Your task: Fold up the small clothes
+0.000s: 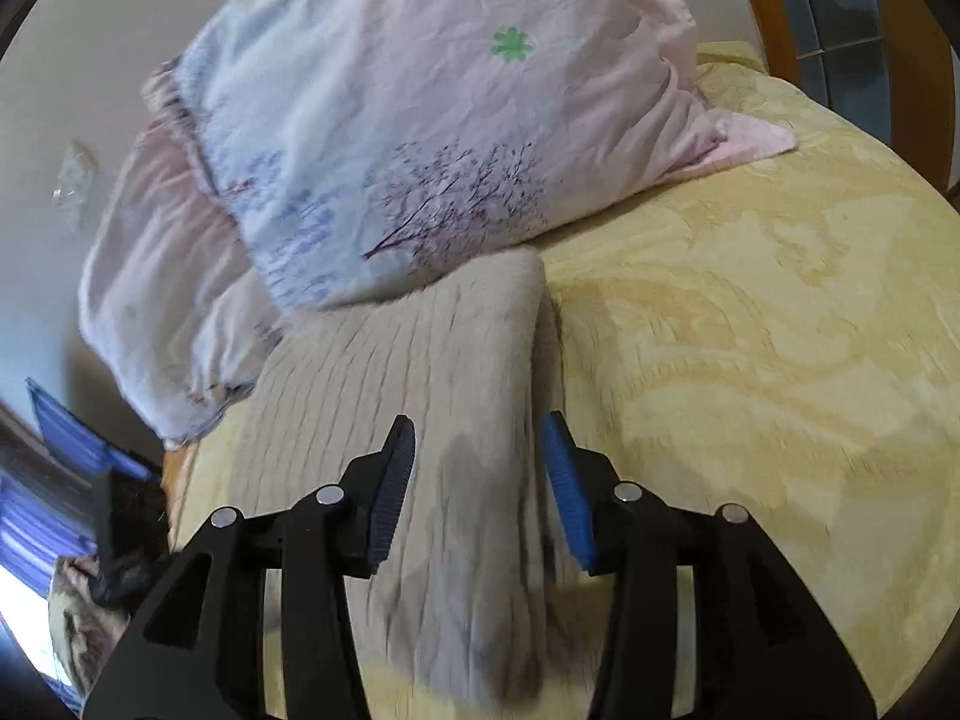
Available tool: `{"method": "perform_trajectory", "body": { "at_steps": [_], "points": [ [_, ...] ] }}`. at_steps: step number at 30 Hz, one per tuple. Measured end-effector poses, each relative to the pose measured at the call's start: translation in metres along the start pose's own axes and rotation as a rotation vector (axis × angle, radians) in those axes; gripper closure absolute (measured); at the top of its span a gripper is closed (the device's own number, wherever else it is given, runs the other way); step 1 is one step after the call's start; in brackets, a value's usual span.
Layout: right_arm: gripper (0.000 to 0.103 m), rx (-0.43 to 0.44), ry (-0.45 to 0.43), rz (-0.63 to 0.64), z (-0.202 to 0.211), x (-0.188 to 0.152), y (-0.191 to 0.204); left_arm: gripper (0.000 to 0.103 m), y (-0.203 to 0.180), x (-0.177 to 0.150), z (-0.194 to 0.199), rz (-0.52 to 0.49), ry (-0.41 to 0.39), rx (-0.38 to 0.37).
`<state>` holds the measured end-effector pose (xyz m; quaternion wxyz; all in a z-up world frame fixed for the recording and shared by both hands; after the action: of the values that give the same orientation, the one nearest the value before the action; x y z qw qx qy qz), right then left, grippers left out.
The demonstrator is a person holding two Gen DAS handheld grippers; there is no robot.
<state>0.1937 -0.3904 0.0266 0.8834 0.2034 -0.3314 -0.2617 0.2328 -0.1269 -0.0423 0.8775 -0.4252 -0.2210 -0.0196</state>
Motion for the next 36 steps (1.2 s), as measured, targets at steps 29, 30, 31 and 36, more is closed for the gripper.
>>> {"method": "perform_trajectory", "body": {
  "at_steps": [29, 30, 31, 36],
  "points": [
    [0.075, -0.008, -0.023, -0.059, 0.021, -0.019, -0.017, 0.04, 0.0, -0.018, 0.028, -0.038, -0.06, -0.003],
    [0.075, -0.001, -0.02, -0.068, 0.018, -0.016, -0.016, 0.038, -0.002, -0.011, 0.03, -0.041, -0.071, 0.004],
    [0.075, 0.01, -0.013, -0.075, 0.013, -0.012, -0.014, 0.036, -0.002, -0.007, 0.03, -0.041, -0.076, 0.007],
    [0.093, -0.027, -0.01, -0.037, -0.011, -0.001, -0.008, 0.027, -0.007, 0.006, 0.025, -0.084, -0.088, 0.055]
  ]
}}
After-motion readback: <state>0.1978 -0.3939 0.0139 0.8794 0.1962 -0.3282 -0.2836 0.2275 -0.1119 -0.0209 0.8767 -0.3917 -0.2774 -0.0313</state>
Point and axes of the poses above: each gripper's, at about its wrist camera, not at the fingertips, and z roughly against the way its jaws point, y to its left, x to its top, the point moved 6 cm from there along -z, roughly the way its jaws point, and after that the axes turned 9 degrees about -y, right-handed, at the moved point
